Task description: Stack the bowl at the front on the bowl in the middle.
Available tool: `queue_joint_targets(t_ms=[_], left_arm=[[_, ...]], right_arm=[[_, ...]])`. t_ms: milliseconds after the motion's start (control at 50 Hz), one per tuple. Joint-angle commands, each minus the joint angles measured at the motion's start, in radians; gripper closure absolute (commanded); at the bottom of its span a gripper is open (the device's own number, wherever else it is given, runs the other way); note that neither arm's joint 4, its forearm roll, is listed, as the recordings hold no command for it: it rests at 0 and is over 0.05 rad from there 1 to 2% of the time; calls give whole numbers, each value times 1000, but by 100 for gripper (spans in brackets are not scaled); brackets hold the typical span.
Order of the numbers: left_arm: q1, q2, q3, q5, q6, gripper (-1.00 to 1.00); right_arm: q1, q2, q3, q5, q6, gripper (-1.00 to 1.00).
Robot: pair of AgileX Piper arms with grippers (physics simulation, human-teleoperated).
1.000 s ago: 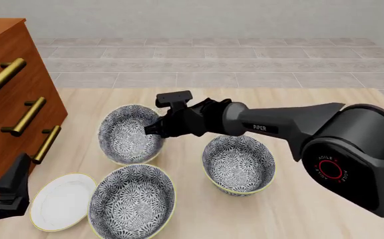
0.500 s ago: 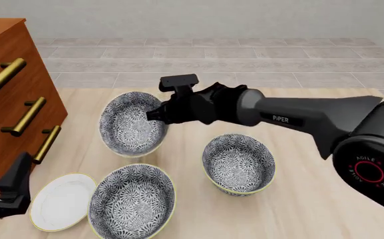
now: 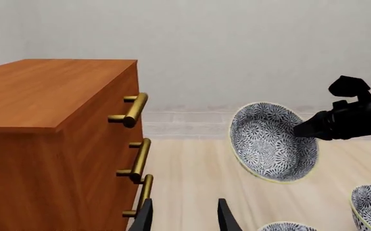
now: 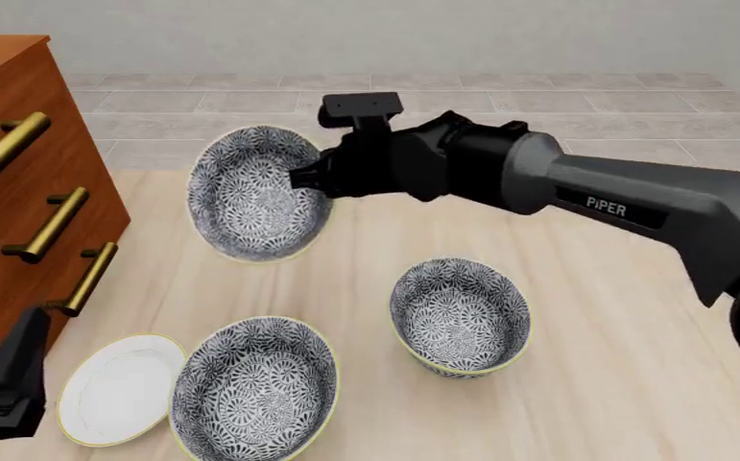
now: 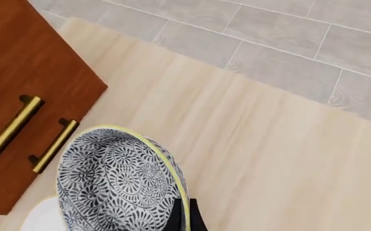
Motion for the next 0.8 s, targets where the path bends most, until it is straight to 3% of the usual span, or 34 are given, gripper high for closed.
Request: queue_joint_targets(t_ms=[20, 100, 140, 300, 800], left_arm=[[-7, -27, -1, 12, 9, -100], [-5, -1, -1, -14, 9, -100], [-3, -57, -9, 29, 48, -100], [-10, -64, -7, 31, 0, -100], [-5, -58, 0, 24, 7, -100]], right_arm=[[-7, -58, -7, 17, -11, 100], [-9, -62, 3, 11, -12, 100], [-11, -68, 10, 8, -13, 100], [-14, -110, 41, 4, -15, 100], [-38, -342, 256, -51, 5, 100]])
